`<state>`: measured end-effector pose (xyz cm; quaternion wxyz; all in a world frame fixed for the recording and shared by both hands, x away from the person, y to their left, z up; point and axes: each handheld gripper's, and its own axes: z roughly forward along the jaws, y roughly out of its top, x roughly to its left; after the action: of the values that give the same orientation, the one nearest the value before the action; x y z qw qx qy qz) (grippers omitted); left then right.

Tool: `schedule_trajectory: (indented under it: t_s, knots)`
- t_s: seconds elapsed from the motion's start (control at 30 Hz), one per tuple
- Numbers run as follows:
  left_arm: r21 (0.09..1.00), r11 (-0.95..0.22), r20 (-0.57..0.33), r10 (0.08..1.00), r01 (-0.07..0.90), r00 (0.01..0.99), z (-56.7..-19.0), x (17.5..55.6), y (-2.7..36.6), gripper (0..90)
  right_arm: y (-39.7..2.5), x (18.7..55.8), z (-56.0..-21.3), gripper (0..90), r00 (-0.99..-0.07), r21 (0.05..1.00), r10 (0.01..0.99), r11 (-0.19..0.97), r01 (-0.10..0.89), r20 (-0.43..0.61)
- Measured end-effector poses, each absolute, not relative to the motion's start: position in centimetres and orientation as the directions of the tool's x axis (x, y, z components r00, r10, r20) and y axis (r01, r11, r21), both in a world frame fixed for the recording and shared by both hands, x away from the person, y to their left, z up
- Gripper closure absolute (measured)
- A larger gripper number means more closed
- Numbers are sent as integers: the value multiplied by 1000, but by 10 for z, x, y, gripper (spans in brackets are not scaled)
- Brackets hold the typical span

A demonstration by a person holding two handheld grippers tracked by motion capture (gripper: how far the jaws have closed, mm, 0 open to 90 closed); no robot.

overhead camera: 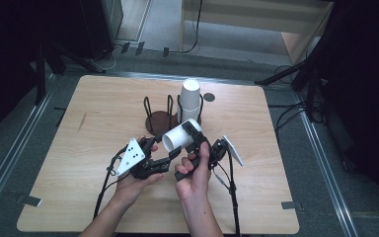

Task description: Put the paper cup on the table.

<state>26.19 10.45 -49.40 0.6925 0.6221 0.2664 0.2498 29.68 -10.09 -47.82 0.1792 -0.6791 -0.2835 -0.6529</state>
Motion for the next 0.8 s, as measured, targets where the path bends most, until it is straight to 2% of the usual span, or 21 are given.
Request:
schedule_trajectory:
  t_s: [0.43, 0.47, 0.57, 0.8]
  knots:
    - [996, 87, -71, 674, 17, 736, -498, 263, 105, 351, -102, 299, -484, 169, -9, 112, 135, -778, 618, 991]
    - [996, 82, -77, 674, 29, 734, -499, 263, 105, 350, -102, 299, -484, 208, -19, 117, 135, -775, 621, 991]
    - [994, 103, -103, 663, 46, 742, -498, 261, 108, 347, -99, 296, -481, 219, -55, 178, 183, -776, 605, 982]
    - [989, 114, -148, 642, 98, 752, -497, 260, 113, 330, -101, 297, -475, 228, -110, 245, 224, -774, 584, 968]
